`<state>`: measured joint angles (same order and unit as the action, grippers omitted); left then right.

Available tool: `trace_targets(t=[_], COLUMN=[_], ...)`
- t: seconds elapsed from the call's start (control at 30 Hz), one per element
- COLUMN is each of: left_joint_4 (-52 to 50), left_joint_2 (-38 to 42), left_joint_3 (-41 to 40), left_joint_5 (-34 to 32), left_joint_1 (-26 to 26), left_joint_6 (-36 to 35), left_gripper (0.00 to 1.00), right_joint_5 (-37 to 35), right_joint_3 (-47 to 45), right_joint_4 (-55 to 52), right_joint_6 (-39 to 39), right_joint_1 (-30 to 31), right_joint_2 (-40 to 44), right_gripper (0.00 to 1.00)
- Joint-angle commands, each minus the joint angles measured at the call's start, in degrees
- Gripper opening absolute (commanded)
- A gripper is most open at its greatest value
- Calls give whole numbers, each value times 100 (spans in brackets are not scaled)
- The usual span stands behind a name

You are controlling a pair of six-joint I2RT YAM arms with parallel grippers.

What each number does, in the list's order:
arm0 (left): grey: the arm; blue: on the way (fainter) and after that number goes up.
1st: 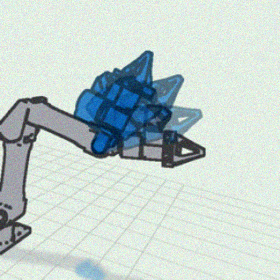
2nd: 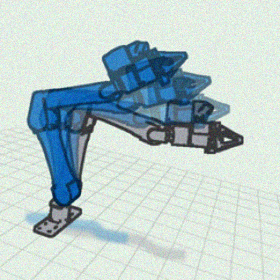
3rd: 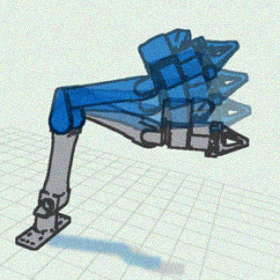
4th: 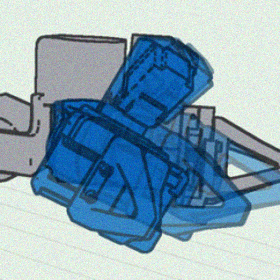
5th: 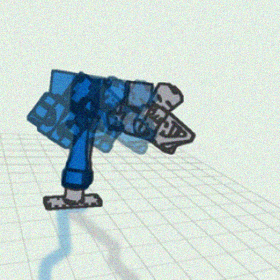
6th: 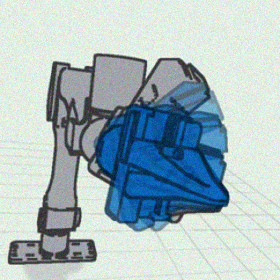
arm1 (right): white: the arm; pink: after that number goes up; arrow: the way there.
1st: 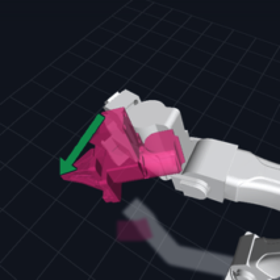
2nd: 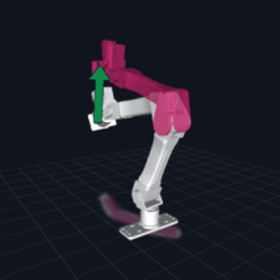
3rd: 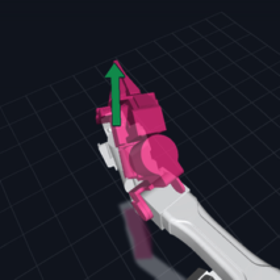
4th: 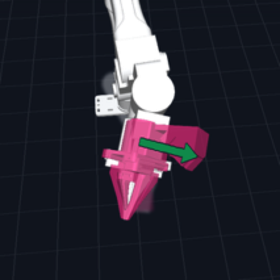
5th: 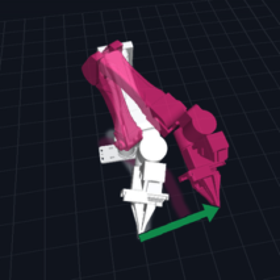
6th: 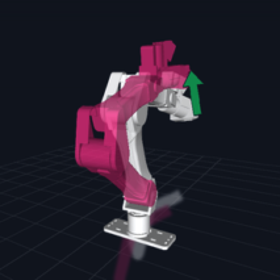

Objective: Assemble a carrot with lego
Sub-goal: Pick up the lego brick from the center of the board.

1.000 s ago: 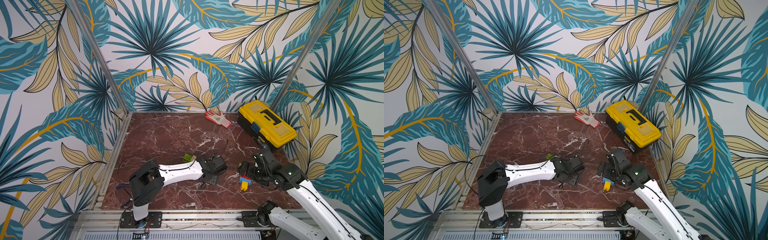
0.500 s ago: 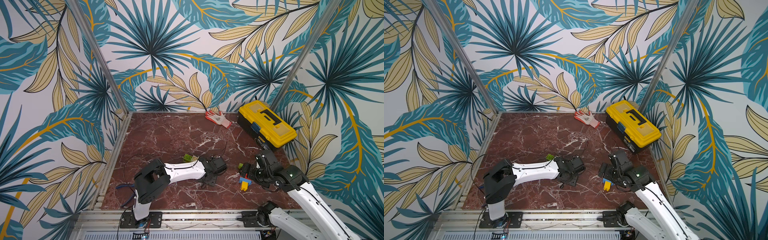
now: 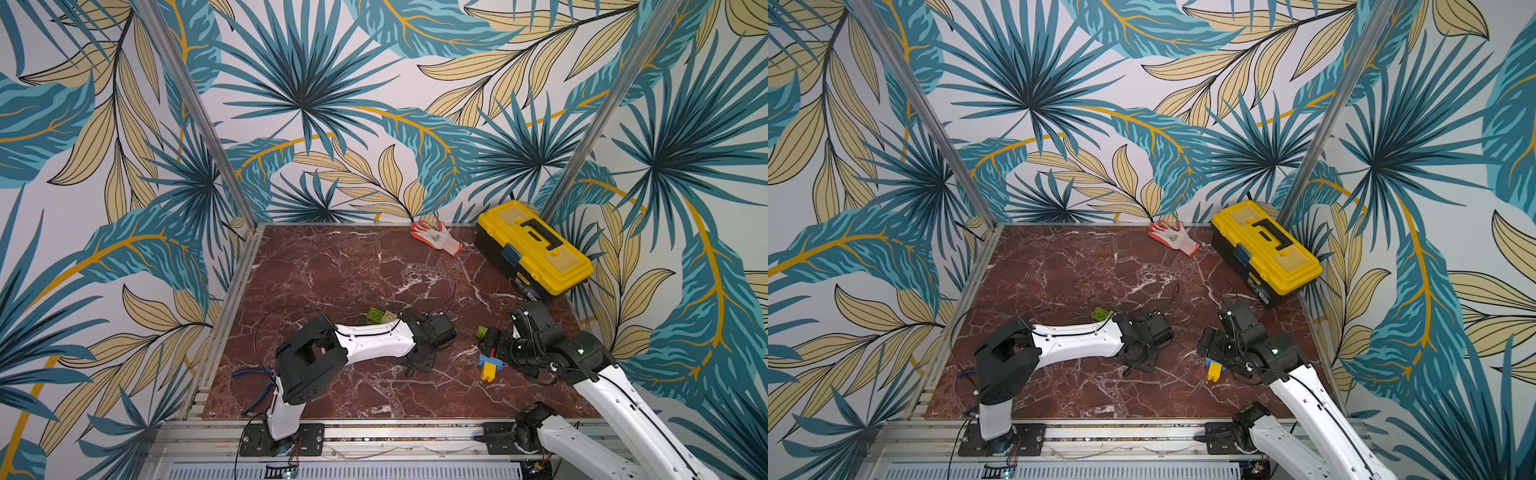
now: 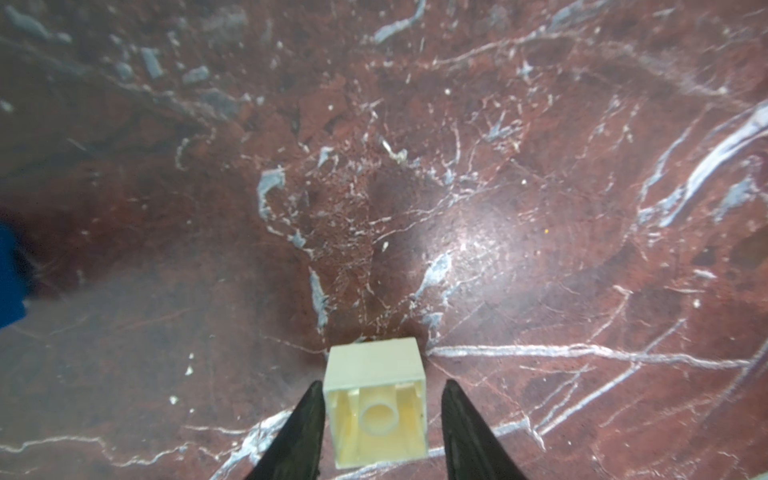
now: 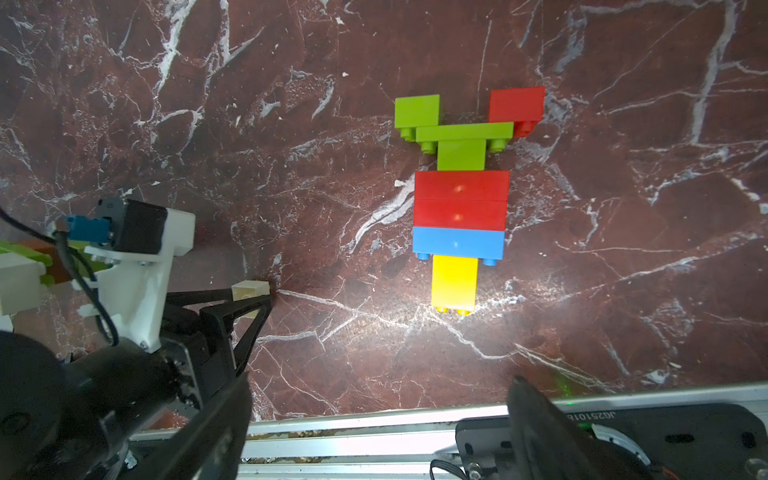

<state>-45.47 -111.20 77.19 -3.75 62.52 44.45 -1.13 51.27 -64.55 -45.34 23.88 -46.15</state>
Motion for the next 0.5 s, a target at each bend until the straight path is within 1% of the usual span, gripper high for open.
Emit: trace_targets(t=[0.0, 0.13, 0.17, 0.23, 0.33, 0.47], left_joint_4=[-23, -23, -21, -25, -23, -23], left_joint_2=[-42, -64, -77, -93, -104, -139], left_joint_3=[139, 150, 148, 157, 175, 191], left_joint_5=[6, 6, 6, 6, 6, 192], left_joint_1=[-37, -58, -61, -73, -73, -83], left_joint_6=[-12, -23, -31, -41, -54, -68], left_gripper=[42, 41, 40, 35, 30, 28], right_joint_5=[33, 42, 42, 42, 51, 41], right_joint_3=[-123, -130, -131, -136, -129, -106], right_joint_4=[-24, -22, -28, -31, -53, -59], right_joint_6=[54, 37, 43, 38, 49, 72], right_joint_1=[-42, -51, -50, -65, -66, -68], right_joint_2=[71, 108, 120, 129, 150, 186], right_gripper=[95, 94, 94, 94, 94, 95])
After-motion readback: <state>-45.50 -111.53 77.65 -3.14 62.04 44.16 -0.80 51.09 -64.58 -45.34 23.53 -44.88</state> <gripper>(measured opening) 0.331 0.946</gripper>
